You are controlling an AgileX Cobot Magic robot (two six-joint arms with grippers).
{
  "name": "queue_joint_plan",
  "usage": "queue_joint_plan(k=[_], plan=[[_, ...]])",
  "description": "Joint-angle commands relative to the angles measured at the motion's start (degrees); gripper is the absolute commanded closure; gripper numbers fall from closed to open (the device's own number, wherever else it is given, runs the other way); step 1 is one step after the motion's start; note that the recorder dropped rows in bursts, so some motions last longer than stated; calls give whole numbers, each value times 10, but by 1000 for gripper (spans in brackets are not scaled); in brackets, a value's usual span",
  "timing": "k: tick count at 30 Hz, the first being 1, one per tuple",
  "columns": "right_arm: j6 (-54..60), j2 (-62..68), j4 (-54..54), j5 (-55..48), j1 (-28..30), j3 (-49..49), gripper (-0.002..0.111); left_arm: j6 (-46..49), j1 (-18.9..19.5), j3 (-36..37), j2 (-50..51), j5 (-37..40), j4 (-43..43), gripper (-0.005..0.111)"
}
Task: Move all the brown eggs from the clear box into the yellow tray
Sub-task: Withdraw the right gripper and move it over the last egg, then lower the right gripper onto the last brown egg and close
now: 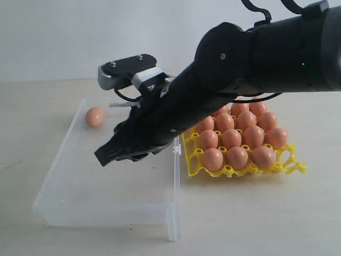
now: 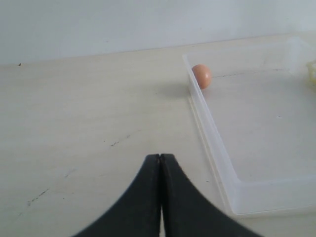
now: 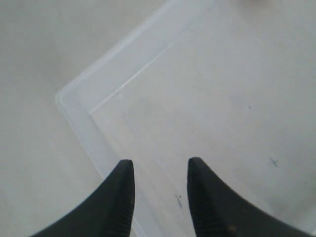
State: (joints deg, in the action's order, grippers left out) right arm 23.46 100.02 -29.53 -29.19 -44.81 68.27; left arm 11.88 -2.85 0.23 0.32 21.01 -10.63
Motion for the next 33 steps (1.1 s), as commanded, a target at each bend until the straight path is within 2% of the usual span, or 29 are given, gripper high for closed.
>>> queue_joint_plan(k=[1,6,12,16,19,24,33], plan=[[-104,25,89,4,-15,58,73,-1,1,-2,-3,-6,-1,107],[-122,102,122,-35,-7,163,73,-1,1,-2,-3,-6,-1,107],[-154,270,110,-178,9,380,72,-1,1,-2,-3,-6,-1,107],[-231,377,93,-223,29,534,64,-1,1,-2,-3,-6,-1,107],[-270,424,77,-220,40,603,56,-1,1,-2,-3,-6,-1,107],[-296,459,73,-196,48,642,54,-1,1,-2,-3,-6,-1,107],[-361,476,70,-72,68,643,54,-1,1,-2,-3,-6,-1,107]])
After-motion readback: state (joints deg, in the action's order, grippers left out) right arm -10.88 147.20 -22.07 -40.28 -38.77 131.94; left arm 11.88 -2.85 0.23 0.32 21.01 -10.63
